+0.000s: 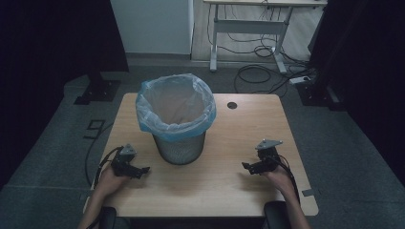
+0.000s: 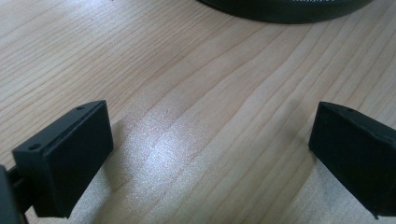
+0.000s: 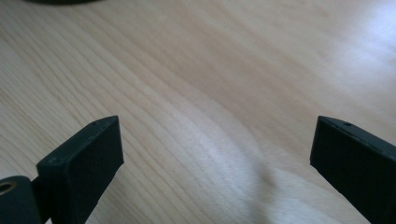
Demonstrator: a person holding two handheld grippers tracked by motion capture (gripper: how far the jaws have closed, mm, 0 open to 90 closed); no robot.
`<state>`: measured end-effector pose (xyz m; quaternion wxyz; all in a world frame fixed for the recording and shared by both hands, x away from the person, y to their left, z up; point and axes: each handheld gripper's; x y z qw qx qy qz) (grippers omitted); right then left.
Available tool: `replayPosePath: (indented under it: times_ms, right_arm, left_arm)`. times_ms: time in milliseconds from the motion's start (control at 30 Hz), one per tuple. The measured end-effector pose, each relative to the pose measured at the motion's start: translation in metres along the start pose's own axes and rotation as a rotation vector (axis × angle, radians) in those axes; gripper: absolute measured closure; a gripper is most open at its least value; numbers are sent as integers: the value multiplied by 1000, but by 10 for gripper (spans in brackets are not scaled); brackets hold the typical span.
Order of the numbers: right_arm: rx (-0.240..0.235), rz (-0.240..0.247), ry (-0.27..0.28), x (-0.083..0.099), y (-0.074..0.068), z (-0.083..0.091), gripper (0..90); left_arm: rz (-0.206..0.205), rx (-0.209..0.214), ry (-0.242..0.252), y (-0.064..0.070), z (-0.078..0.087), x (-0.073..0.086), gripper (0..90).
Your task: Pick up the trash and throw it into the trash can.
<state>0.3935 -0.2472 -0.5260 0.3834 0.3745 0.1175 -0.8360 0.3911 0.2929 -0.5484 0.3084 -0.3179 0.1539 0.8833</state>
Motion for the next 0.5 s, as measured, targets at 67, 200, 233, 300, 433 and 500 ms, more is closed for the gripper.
replayPosePath:
  times_ms: [67,200,233,300,433,500]
  right_arm:
    - [-6,4,-11,4,-4,-7,22]
    - [-15,9,-27,10,-8,-18,21]
    - [-15,14,-28,11,-10,-20,22]
    - [-18,14,-29,14,-12,-23,11]
    - [-18,-6,-2,17,-14,-26,0]
    - [-18,-6,-2,17,-14,-26,0]
  left_arm:
    - [0,0,0,0,0,0,0]
    - [0,0,0,0,0,0,0]
    - [0,0,0,0,0,0,0]
    - [0,0,0,0,0,0,0]
    - [0,0,0,0,0,0,0]
    - [0,0,0,0,0,0,0]
Point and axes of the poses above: each handheld gripper's, and its own axes: z roughly backward along the jaws, x roughly out of its underside, y roughly to its right, and after that the axes turned 6 degrees about z, right-handed
